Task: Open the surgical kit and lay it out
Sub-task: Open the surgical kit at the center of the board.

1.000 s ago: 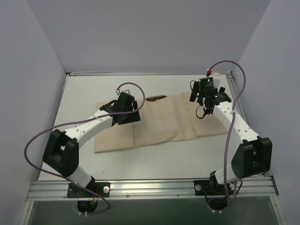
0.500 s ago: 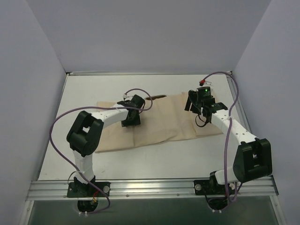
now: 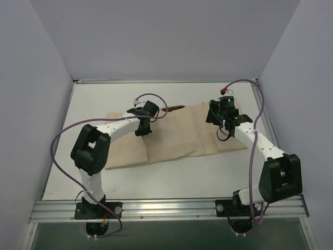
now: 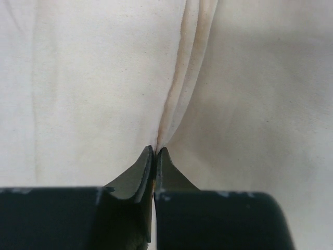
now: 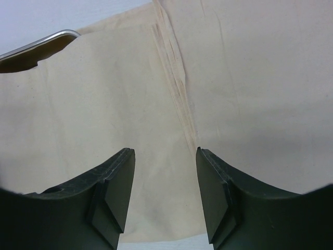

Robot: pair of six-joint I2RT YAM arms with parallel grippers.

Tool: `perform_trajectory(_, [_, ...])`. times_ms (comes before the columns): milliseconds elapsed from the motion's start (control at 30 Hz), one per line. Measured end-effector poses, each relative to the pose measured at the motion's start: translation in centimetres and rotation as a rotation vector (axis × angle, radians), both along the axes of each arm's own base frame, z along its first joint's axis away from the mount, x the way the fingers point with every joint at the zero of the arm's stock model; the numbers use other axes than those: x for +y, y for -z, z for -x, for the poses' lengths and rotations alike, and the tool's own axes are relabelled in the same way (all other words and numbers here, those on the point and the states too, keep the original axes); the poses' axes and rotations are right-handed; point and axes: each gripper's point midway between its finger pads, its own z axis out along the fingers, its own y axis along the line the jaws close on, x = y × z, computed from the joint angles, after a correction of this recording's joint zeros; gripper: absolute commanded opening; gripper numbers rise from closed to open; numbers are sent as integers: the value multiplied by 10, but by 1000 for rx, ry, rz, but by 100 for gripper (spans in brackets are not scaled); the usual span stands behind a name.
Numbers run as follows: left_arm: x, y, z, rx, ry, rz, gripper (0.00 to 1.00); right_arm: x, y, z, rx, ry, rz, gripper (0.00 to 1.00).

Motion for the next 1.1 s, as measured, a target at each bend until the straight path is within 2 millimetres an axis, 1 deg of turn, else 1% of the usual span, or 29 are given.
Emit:
perform_trajectory(100, [14,-25,-4,-32,-30,23,2,0,1,0,2,-1,-4,49])
perform_trajectory(167, [30,-48,-8,-70,-64,52,2,1,3,-1,7,-5,-7,49])
perform_trajectory(200, [42,-60,-9,-91,-84,70,2,1,4,-1,12,-7,-7,49])
perform_trajectory(233, [56,-71,-8,-112,-112,89,2,2,6,0,18,-9,-8,49])
perform_trajectory(300, [97,-100,-4,-170,-195,144,4,3,9,0,26,-14,-11,49])
perform_trajectory(367, [142,-127,5,-236,-288,190,8,4,12,0,36,-16,-10,49])
perform_trajectory(400, [169,-140,11,-276,-350,210,19,4,12,-1,38,-16,-10,49])
perform_trajectory(433, [196,-152,20,-313,-409,221,42,4,12,-2,40,-17,-10,49])
perform_trajectory(467, [222,-163,31,-351,-469,218,80,5,13,-4,43,-17,-10,50])
perform_trajectory(500, [246,-176,45,-399,-535,220,92,5,13,-6,46,-18,-10,53])
perform_trajectory(533, [270,-184,58,-432,-609,210,98,6,14,-8,49,-18,-11,54])
perform_trajectory(567, [284,-193,70,-467,-655,203,94,6,15,-9,52,-19,-10,54])
perform_trajectory(600, [294,-201,81,-497,-689,196,94,6,16,-10,56,-19,-10,55])
perform_trajectory(633, [299,-208,90,-522,-705,193,94,6,17,-11,60,-17,-10,55])
perform_trajectory(700, [297,-215,96,-545,-695,206,94,5,19,-13,70,-14,-8,56])
perform_trajectory(767, [287,-217,94,-546,-658,230,94,5,21,-14,79,-12,-6,56])
perform_trajectory(800, [280,-216,90,-538,-631,246,98,5,22,-15,82,-9,-6,53])
perform_trajectory(833, [272,-213,86,-522,-600,263,96,3,22,-16,87,-4,-5,51])
perform_trajectory(867, [261,-209,79,-501,-565,281,88,2,23,-16,91,-1,-4,44])
perform_trajectory(900, [249,-203,71,-477,-526,302,67,0,24,-17,93,3,-5,40])
perform_trajectory(967, [223,-187,54,-422,-444,352,46,-7,25,-18,99,23,-8,31])
perform_trajectory(1000, [208,-175,46,-390,-401,382,24,-12,26,-19,101,37,-8,19])
perform_trajectory(1033, [191,-159,39,-344,-366,424,16,-18,27,-20,104,51,-7,13])
perform_trajectory(1067, [177,-144,37,-297,-336,454,10,-26,28,-21,106,71,-8,5])
perform_trajectory(1100, [165,-129,35,-256,-312,473,5,-33,30,-22,111,93,-8,1])
